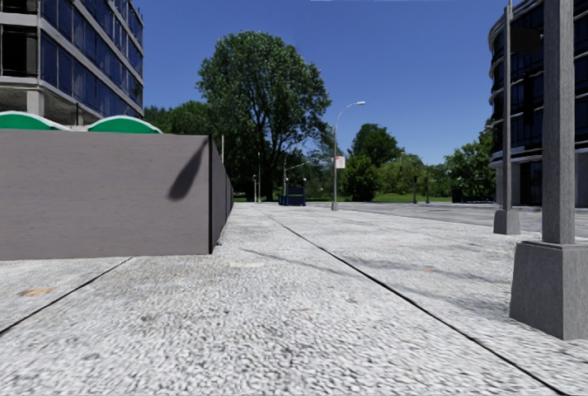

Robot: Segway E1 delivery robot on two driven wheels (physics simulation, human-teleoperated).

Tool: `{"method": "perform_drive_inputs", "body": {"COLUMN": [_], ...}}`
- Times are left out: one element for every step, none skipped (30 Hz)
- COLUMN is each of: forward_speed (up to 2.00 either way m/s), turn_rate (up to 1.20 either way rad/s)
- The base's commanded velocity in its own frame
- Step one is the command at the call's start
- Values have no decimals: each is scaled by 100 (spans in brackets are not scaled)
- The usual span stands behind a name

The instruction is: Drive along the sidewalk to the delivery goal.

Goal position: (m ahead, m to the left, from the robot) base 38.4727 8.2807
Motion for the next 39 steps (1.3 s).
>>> {"method": "perform_drive_inputs", "body": {"forward_speed": [198, 198, 200, 200, 200, 200, 200, 200, 200, 200, 200, 200, 200, 200, 200, 200, 200, 200, 200, 200, 200, 200, 200, 200, 200, 200, 200, 200, 200, 200, 200, 200, 200, 200, 200, 200, 200, 200, 200], "turn_rate": [0, 0, 0, 0, 0, 0, 0, 0, 0, 0, 0, 0, 0, 0, 0, 0, 0, 0, 0, 0, 0, 0, 0, 0, 0, 0, 0, 0, 0, 0, 0, 0, 0, 0, 0, 0, 0, 0, 0]}}
